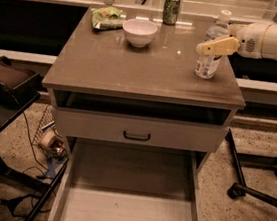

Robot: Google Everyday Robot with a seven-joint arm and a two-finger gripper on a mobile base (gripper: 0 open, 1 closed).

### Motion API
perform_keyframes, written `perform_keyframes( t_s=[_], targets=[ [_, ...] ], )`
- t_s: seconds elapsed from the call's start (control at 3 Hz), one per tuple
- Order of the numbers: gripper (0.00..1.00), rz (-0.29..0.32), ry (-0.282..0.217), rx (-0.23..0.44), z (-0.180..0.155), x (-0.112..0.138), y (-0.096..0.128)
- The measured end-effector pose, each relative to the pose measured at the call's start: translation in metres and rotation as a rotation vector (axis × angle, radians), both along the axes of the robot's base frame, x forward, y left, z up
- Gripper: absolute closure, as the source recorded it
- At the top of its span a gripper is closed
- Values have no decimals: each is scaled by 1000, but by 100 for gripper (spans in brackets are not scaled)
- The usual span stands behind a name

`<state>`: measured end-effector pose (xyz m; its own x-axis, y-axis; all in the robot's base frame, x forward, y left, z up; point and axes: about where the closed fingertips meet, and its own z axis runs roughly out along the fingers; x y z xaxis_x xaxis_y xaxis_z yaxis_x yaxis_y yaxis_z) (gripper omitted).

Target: Pick blue plastic bottle from middle drawer and place on counter

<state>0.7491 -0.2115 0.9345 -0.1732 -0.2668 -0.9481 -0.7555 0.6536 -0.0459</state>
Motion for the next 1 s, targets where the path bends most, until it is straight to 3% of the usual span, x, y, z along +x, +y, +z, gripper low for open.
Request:
perform_keyframes(
  t_s=[0.33,0.67,1.0],
  targets=[
    [0,5,-4,-5,4,-1,1],
    [0,47,-42,-54,42,-10,10],
    [0,48,-105,-125,117,-43,-15]
  ],
)
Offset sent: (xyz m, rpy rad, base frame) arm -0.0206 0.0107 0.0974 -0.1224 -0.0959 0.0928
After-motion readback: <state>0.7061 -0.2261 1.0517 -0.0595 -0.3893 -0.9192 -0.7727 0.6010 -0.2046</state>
